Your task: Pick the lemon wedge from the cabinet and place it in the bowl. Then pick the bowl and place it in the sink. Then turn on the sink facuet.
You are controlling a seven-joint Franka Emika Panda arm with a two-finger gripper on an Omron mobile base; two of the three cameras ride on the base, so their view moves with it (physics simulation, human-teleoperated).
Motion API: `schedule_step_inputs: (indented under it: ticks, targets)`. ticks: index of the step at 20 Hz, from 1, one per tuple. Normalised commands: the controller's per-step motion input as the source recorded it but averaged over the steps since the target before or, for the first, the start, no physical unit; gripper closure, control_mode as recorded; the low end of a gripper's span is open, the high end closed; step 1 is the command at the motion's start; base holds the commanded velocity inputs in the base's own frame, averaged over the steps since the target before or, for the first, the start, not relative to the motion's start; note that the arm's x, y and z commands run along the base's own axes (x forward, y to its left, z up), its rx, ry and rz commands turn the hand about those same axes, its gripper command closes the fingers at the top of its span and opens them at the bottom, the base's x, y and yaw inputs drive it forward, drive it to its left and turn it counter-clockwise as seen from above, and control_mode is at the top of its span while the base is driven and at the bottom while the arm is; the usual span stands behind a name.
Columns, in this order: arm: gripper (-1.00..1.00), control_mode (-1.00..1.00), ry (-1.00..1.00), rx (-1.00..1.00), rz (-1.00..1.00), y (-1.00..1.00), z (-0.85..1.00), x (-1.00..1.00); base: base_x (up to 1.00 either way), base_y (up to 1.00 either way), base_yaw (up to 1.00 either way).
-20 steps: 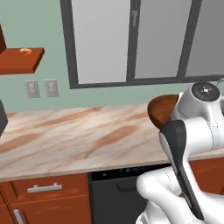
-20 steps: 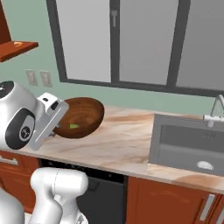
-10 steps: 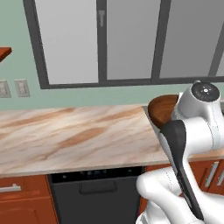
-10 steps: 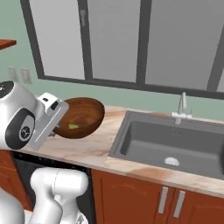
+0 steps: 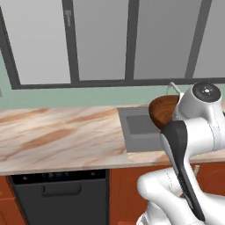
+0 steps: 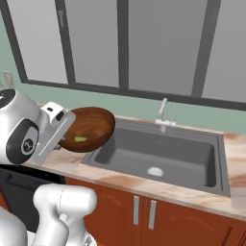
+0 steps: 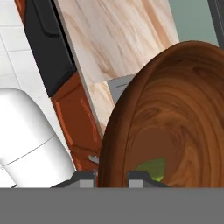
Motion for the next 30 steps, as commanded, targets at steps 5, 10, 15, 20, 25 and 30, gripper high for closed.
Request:
schedule_step_inputs:
  ticks: [5, 10, 15, 20, 25, 30]
  targets:
    - [1.0, 1.0, 0.0, 0.0, 0.0, 0.0, 0.0, 0.0, -0.02, -0.65, 0.0]
    - [1.0, 1.0, 0.0, 0.0, 0.0, 0.0, 0.0, 0.0, 0.0, -0.45, -0.05]
    - [1.0, 1.0, 0.0, 0.0, 0.0, 0.0, 0.0, 0.0, 0.0, -0.19, -0.15]
    - [1.0, 1.0, 0.0, 0.0, 0.0, 0.0, 0.0, 0.0, 0.0, -0.32, -0.16]
    - [1.0, 1.0, 0.0, 0.0, 0.0, 0.0, 0.0, 0.0, 0.0, -0.54, -0.13]
    - [1.0, 1.0, 0.0, 0.0, 0.0, 0.0, 0.0, 0.0, 0.0, -0.51, -0.09]
